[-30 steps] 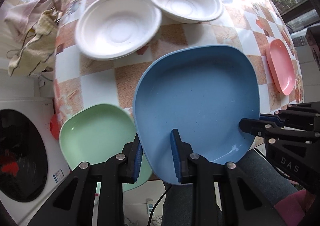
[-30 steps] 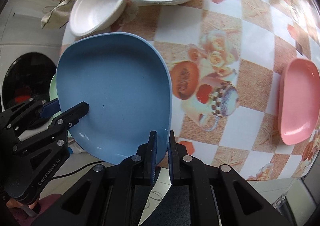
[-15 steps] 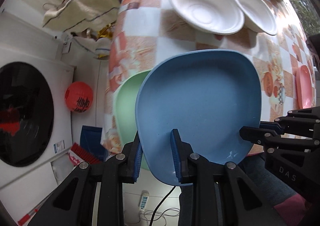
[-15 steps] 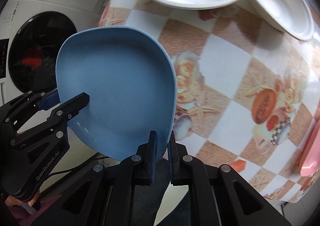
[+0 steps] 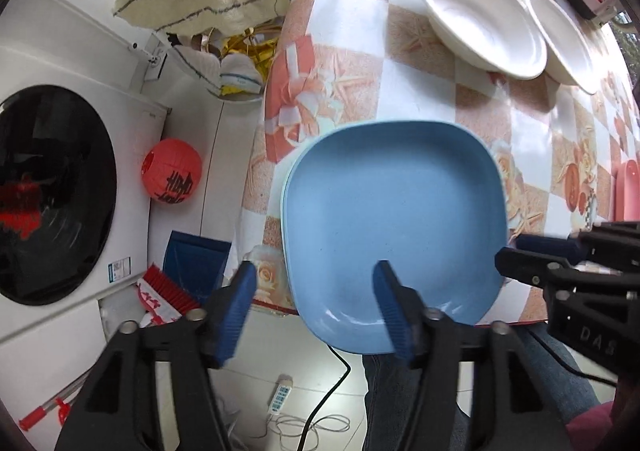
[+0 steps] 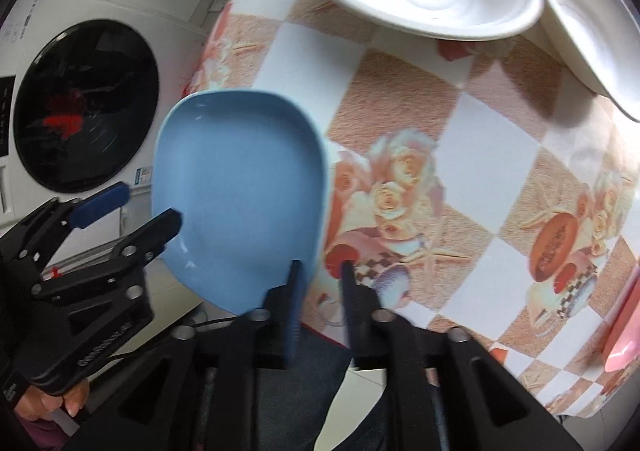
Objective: Organize plates and bowls
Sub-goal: 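Lower the light blue plate onto the mint green plate and release, then move the right tool to the pink plate and position fingers at its rim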
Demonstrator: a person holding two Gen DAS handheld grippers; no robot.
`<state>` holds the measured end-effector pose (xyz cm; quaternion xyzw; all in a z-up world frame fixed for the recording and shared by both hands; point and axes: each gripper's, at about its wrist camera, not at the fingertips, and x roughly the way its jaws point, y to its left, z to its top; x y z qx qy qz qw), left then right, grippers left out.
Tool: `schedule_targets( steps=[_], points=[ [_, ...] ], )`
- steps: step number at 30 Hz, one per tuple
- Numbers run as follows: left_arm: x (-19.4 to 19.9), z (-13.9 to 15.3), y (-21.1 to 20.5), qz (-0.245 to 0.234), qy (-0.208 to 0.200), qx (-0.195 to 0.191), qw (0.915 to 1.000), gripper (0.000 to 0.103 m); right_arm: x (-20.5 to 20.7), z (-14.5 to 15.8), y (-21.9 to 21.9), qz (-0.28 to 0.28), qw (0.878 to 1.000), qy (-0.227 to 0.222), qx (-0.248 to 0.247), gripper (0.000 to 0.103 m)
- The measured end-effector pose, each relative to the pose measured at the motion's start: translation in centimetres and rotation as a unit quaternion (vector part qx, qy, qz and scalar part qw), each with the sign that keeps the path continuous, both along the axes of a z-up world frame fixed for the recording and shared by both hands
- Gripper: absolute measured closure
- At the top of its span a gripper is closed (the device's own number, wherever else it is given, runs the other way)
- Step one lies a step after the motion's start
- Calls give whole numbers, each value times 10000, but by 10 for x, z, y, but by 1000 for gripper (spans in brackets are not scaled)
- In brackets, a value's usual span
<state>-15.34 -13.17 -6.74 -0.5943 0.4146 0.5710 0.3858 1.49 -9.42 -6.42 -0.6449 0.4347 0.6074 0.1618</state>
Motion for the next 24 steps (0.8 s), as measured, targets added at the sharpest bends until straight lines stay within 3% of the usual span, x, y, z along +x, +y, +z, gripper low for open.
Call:
schedule_targets(
  steps=[1,2,7,11,18,24],
  points=[
    [1,2,2,-27,-8,56,10000,31,7,2,3,-90,9999,-15,97,7],
    [2,5,4,-56,-32,115,9999,28,14,5,5,-185,9996,-14,215,0],
    [15,12,27,-289,-309,446,9981,25,61,1,24,-825,9956,-320,322,0],
    [51,26,52,-759,-609,570,9936,25,109,3,36,-1385,9887,-499,280,0],
    [132,33,99,-1962,-771,632,9755,24,173,21,64,-2108,9737,-596,622,0],
    [195,24,131,-2421,-980,466,9642,24,258,17,78,-2276,9648,-910,956,0]
  ],
)
